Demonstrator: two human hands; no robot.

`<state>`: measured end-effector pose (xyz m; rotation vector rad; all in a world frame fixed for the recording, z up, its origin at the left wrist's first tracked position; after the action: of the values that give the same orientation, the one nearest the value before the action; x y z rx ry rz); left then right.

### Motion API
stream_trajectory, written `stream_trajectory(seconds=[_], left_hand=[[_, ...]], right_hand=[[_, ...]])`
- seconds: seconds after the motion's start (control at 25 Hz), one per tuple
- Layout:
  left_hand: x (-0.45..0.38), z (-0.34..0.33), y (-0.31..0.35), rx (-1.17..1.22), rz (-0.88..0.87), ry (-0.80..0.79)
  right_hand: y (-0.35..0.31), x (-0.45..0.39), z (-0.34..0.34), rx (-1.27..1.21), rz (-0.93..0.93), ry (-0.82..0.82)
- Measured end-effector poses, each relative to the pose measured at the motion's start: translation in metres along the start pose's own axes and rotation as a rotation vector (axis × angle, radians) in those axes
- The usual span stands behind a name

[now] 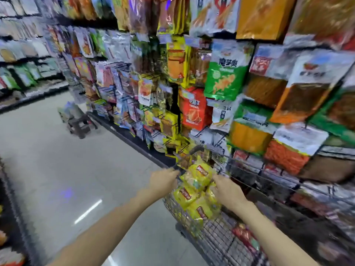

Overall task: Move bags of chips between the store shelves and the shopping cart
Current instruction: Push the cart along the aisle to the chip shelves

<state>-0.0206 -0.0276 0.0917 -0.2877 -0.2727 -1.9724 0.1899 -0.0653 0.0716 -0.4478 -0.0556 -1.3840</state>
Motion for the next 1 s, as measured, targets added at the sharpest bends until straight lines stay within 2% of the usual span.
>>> stream_trajectory(seconds=[0.24, 0.44, 0.68, 0.88, 1.0], left_hand=[[-0.084, -0.046, 0.088, -0.099, -0.342, -0.135], [-0.129, -0.111, 0.165, -0.16, -0.503, -0.332], [-0.192, -0.173, 0.224, -0.225, -0.524, -0.526], [-0.238, -0.238, 0.259, -0.186, -0.509, -0.687], [-0.246, -0.281, 0.267, -0.179, -0.491, -0.786]], right_hand=[[0.108, 0.051, -0.052, -0.091, -0.355, -0.089], [0.178, 0.082, -0.111, -0.252, -0.553, -0.161], [0.253, 0.07, -0.18, -0.464, -0.65, -0.325], [0.298, 0.047, -0.239, -0.63, -0.664, -0.258], [0.324, 0.04, -0.283, -0.761, -0.751, -0.228]])
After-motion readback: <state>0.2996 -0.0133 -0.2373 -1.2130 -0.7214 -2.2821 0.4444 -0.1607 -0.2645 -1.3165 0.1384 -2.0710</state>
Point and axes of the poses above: each hand's wrist, its own x-axis away from the middle knuckle, its own z-axis out of the back of the hand, y = z × x, the point moved 6 cm from there along -x, towards the middle knuckle, and after that the axes turned 13 degrees about -y, right-handed, at the moved point
